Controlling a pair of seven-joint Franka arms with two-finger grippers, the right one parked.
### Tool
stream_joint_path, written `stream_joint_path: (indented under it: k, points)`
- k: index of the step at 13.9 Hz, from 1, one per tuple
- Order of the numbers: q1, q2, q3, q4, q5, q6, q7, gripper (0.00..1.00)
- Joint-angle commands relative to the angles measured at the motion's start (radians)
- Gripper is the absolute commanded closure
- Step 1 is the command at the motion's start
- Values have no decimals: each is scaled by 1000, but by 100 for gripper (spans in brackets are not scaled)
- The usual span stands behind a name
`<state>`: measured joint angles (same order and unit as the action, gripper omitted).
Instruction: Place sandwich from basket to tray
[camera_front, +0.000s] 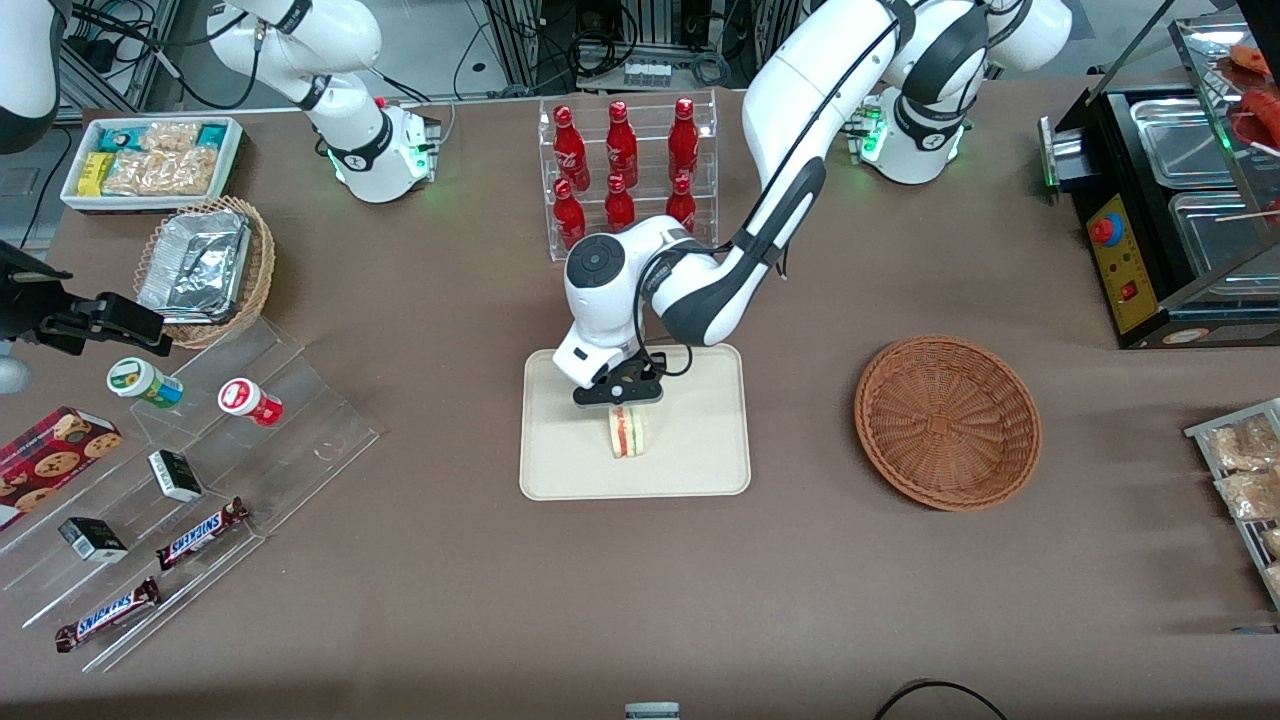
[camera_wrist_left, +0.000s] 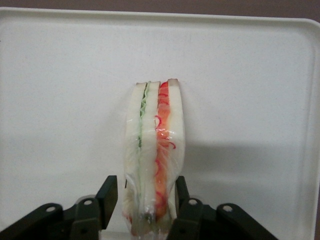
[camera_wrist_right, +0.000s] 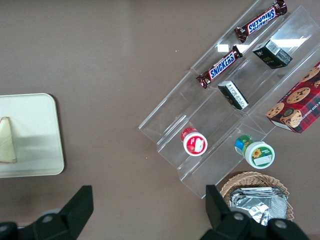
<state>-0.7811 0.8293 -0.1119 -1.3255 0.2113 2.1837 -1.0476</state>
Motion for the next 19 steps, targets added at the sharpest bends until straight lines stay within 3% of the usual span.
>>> stream_joint_path:
  k: [1, 7, 13, 19]
  points:
    - [-17, -10, 15, 32, 19, -12, -57, 2]
    - [6, -231, 30, 26, 14, -248, -202, 1]
    - [143, -439, 34, 20, -35, -505, -172, 1]
    - [371, -617, 35, 5, -147, -734, 177, 1]
